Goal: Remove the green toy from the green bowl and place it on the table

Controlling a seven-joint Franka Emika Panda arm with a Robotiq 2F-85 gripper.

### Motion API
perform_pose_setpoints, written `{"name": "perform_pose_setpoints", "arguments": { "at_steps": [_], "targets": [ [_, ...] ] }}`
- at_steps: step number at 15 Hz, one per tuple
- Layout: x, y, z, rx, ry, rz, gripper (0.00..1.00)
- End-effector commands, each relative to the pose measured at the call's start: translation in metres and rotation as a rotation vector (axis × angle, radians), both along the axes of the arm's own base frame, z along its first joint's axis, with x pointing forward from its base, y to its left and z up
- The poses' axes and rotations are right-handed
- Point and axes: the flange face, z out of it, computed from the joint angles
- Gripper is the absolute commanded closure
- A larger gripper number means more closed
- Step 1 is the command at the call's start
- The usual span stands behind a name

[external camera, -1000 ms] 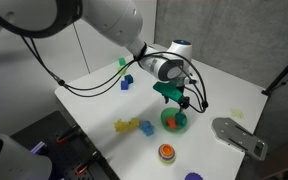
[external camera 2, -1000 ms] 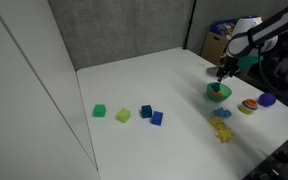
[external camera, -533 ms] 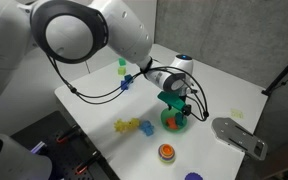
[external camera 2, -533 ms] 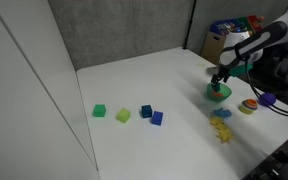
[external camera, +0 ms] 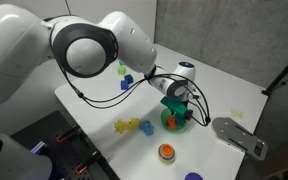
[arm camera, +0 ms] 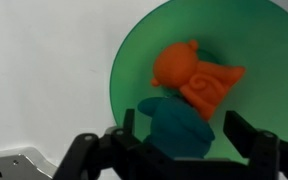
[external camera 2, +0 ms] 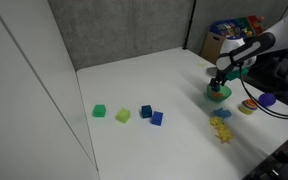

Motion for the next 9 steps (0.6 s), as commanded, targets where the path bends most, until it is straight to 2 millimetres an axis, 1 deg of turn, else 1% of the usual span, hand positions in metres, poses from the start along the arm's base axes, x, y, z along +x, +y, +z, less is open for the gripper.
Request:
{"name": "perform_pose_setpoints", "arguments": {
  "at_steps": [1,4,5,6,9],
  "targets": [
    [0.01,-0.007,0.002,-0.015,0.02,-0.017,0.42],
    [0.01,-0.006,0.012,-0.027,0.033,-0.005,0.66],
    [0.008,-0.003,0.018,-0.03,0.031,0.002,0.71],
    [0.008,-0.001,0.022,-0.035,0.029,0.007,0.71],
    [0.006,0.008,0.043,-0.032,0.035,0.021,0.84]
  ]
}}
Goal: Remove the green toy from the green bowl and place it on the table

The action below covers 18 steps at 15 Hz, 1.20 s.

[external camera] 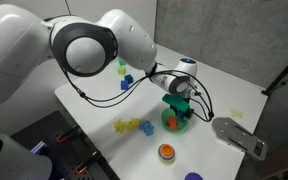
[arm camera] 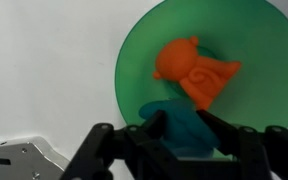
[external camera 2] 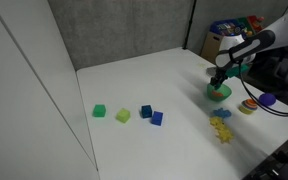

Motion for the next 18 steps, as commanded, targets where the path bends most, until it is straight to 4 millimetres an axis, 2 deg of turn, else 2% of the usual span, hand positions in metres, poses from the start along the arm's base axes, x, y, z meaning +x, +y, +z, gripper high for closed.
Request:
{"name": "perform_pose_setpoints", "arguments": {
  "at_steps": [1,6,9,13,14,15,18],
  "targets": [
    [-0.005,0.011,0.036,-0.012,0.021,0.012,0.87],
    [-0.021,0.037,0.089,0.043,0.094,0.03,0.97],
    [-0.042,0.056,0.12,0.086,0.166,0.057,0.95],
    [-0.074,0.083,0.137,0.131,0.27,0.093,0.93],
    [-0.08,0.088,0.139,0.135,0.287,0.104,0.61],
    [-0.084,0.093,0.14,0.134,0.299,0.108,0.6],
    [-0.09,0.101,0.146,0.123,0.305,0.119,0.38]
  ]
}}
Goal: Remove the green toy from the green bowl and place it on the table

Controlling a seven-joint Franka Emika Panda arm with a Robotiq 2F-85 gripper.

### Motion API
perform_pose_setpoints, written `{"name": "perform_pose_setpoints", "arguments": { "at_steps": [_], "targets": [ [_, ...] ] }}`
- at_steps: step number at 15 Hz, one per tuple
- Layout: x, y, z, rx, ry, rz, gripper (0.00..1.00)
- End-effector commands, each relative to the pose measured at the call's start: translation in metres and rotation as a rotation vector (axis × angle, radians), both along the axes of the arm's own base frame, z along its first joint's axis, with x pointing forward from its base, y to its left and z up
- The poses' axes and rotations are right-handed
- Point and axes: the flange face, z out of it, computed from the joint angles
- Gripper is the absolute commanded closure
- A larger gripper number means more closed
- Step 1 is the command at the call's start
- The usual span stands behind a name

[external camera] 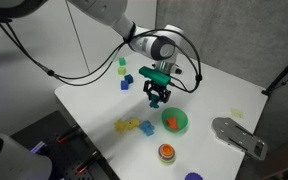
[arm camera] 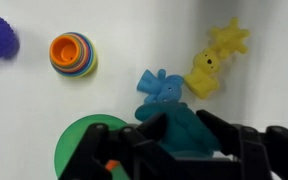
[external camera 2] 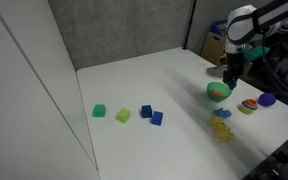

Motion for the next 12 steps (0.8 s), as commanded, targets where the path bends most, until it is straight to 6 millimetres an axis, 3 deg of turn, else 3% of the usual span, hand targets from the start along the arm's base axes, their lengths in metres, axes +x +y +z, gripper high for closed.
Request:
{"name": "perform_pose_setpoints", "arguments": {
  "at_steps": [1,5,11,12],
  "targets": [
    [-0.012,0.007,0.018,-0.017,0.005,0.033,0.29],
    [-0.009,0.006,0.039,-0.011,-0.01,0.022,0.0],
    [-0.016,0.005,0.071,0.0,-0.011,0.023,0.0],
    [-0.007,0.006,0.056,-0.005,-0.015,0.008,0.0]
  ]
}}
